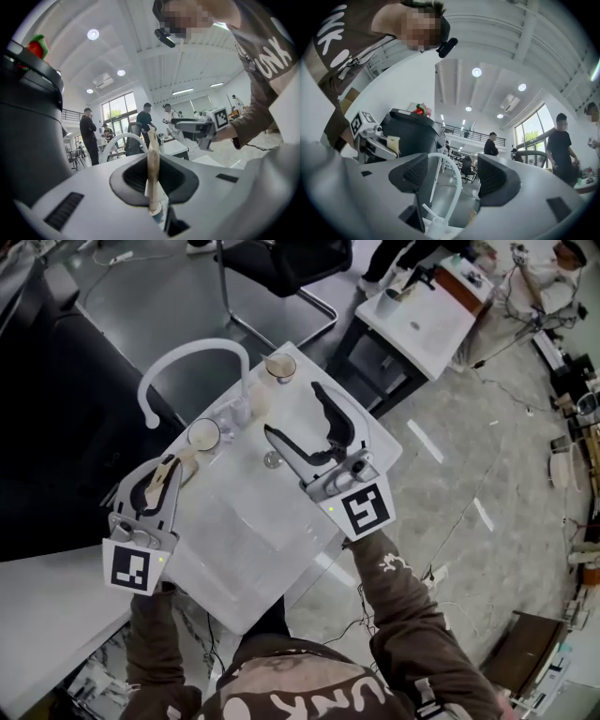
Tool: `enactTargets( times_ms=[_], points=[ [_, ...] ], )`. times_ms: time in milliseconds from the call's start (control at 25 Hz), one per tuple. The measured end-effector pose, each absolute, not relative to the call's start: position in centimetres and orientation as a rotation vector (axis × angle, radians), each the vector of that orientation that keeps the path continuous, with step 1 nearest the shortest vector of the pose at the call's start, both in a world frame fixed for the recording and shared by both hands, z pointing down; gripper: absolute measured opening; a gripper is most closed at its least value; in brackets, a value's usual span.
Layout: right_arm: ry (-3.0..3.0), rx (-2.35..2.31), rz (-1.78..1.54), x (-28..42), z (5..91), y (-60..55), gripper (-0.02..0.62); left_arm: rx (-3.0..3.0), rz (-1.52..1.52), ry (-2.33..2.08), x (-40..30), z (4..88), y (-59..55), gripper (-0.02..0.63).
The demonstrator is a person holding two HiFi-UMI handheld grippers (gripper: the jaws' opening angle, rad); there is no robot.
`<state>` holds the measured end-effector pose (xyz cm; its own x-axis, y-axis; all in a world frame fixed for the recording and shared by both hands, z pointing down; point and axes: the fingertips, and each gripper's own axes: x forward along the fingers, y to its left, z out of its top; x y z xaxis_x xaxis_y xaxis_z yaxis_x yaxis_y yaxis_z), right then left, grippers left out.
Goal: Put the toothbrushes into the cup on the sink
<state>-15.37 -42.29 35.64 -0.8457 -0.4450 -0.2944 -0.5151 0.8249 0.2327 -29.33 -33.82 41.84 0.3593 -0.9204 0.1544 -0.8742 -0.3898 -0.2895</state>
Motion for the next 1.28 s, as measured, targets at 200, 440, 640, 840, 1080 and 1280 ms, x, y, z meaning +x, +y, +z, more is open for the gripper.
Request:
enactTargets(
  times_ms=[200, 440, 640, 840, 1080, 1280],
  points=[
    [2.788, -0.708, 0.452, -14.7, 34.9, -39.9, 0.319, -2.491, -0.431, 1.635, -30.0, 45.1, -37.8, 0.031],
    [2.794, -0.725, 0.482, -13.6, 34.7, -39.4, 0.319, -2.522, -0.493, 1.564, -29.6, 50.2, -41.1, 0.031],
    [2.792, -0.744, 0.473, -12.9, 34.6, -39.3, 0.319, -2.519, -0.560, 1.550, -30.0, 53.3, -42.8, 0.031],
    [2.790, -0.761, 0.470, -12.3, 34.7, -39.1, 0.319, -2.529, -0.573, 1.560, -30.1, 55.2, -43.4, 0.031],
    [2.791, -0.786, 0.466, -11.6, 34.7, -38.6, 0.319, -2.536, -0.513, 1.539, -29.4, 53.7, -42.9, 0.067],
    [2.784, -0.803, 0.473, -10.8, 34.4, -37.0, 0.319, -2.518, -0.396, 1.509, -28.0, 49.1, -40.4, 0.176]
  ],
)
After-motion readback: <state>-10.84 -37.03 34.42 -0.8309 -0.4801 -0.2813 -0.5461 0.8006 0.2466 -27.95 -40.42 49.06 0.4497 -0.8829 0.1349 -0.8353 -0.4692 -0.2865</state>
